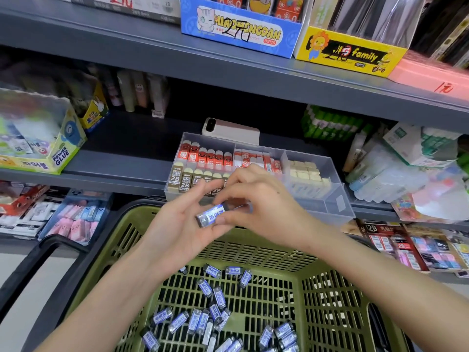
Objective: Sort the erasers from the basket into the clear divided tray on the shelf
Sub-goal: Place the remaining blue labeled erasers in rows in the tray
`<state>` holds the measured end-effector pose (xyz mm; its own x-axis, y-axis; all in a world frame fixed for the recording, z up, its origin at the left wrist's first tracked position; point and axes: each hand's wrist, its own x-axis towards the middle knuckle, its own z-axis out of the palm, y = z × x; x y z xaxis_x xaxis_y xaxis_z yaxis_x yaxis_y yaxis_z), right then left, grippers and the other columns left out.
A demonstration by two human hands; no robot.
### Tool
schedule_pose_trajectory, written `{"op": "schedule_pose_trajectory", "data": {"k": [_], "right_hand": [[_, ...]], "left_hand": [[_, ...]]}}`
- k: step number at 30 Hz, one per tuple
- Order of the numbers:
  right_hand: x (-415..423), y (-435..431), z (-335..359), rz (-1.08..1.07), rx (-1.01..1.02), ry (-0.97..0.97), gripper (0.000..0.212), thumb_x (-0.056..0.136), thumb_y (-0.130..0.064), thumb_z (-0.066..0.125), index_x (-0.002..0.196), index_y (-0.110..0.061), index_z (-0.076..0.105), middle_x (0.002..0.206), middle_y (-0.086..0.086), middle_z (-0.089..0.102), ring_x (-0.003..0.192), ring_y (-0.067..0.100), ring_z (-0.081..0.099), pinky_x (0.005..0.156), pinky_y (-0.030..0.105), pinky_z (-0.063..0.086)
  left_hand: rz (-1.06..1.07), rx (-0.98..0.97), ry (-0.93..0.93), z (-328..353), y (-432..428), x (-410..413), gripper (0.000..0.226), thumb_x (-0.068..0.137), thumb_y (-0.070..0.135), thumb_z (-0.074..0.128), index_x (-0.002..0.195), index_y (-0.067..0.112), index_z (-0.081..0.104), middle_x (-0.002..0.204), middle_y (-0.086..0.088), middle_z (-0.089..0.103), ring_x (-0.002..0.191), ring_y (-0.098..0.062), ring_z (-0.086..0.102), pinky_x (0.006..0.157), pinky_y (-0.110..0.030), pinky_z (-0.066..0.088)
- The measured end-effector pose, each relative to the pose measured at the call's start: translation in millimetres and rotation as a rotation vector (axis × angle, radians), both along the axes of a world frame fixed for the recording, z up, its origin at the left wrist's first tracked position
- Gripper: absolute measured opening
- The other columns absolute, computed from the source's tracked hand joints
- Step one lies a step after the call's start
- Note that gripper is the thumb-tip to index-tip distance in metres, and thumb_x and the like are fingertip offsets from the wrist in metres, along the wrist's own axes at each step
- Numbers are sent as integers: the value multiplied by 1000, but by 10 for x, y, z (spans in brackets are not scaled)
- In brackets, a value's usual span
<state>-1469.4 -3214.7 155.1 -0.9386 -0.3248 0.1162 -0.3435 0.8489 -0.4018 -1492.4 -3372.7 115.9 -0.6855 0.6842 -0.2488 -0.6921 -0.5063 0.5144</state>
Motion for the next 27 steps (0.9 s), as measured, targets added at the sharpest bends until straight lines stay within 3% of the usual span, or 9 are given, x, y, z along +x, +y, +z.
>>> {"op": "schedule_pose_trajectory", "data": {"k": [3, 6, 10, 14, 18, 20, 23, 27], "right_hand": [[-10, 77, 48, -46, -363, -180, 17, 77, -16, 75, 81, -23, 60, 78, -14, 55, 77, 1, 49, 72, 18, 41], [-149, 443, 186, -220, -540, -133, 21, 74, -7, 76, 80, -21, 62, 75, -2, 60, 66, 3, 51, 64, 14, 42], [-333, 889, 222, -367, -219, -163, 20, 77, -17, 75, 96, -11, 72, 84, 4, 67, 67, 5, 50, 63, 15, 39], [-377, 956, 4, -282, 125, -161, 25, 81, -24, 71, 104, -14, 72, 93, -10, 63, 89, 7, 54, 74, 17, 32], [-348, 922, -140, -252, 331, -110, 28, 80, -32, 71, 106, -26, 63, 88, -12, 59, 96, 15, 48, 89, 33, 37], [-330, 907, -185, -198, 422, -77, 22, 78, -36, 71, 97, -28, 63, 89, -10, 63, 100, 16, 49, 90, 32, 33], [-326, 871, -212, -148, 467, -58, 14, 79, -38, 69, 91, -30, 69, 91, -11, 66, 102, 15, 48, 80, 27, 21], [-362, 893, -220, -109, 684, -7, 18, 88, -42, 55, 93, -32, 68, 104, -12, 63, 104, 15, 42, 74, 28, 16]], "left_hand": [[-9, 27, 73, -14, 6, 6, 50, 96, 33, 42, 137, 5, 41, 131, -28, 54, 120, -37, 55, 98, -44, 47], [54, -184, 354, -68, 6, 6, 47, 92, 37, 48, 129, 7, 48, 125, -17, 62, 118, -29, 58, 98, -39, 47], [187, -414, 650, -126, -7, 28, 35, 88, 34, 51, 112, 11, 61, 114, -8, 68, 110, -23, 63, 96, -34, 49], [240, -538, 877, -148, -7, 47, 38, 82, 40, 56, 108, 12, 62, 108, 0, 67, 107, -17, 62, 93, -34, 51], [261, -766, 1070, -156, -6, 59, 39, 84, 47, 47, 109, 21, 61, 112, 13, 64, 110, -5, 58, 92, -28, 49], [292, -973, 1305, -169, -10, 52, 37, 88, 47, 43, 111, 24, 61, 117, 16, 60, 112, 0, 53, 96, -22, 40], [270, -1191, 1637, -226, -2, 36, 41, 92, 41, 40, 115, 16, 63, 123, 6, 57, 122, -9, 43, 109, -13, 17], [152, -1296, 1766, -303, 1, 17, 43, 93, 43, 38, 118, 17, 63, 130, -1, 57, 131, -20, 41, 117, -34, 13]]}}
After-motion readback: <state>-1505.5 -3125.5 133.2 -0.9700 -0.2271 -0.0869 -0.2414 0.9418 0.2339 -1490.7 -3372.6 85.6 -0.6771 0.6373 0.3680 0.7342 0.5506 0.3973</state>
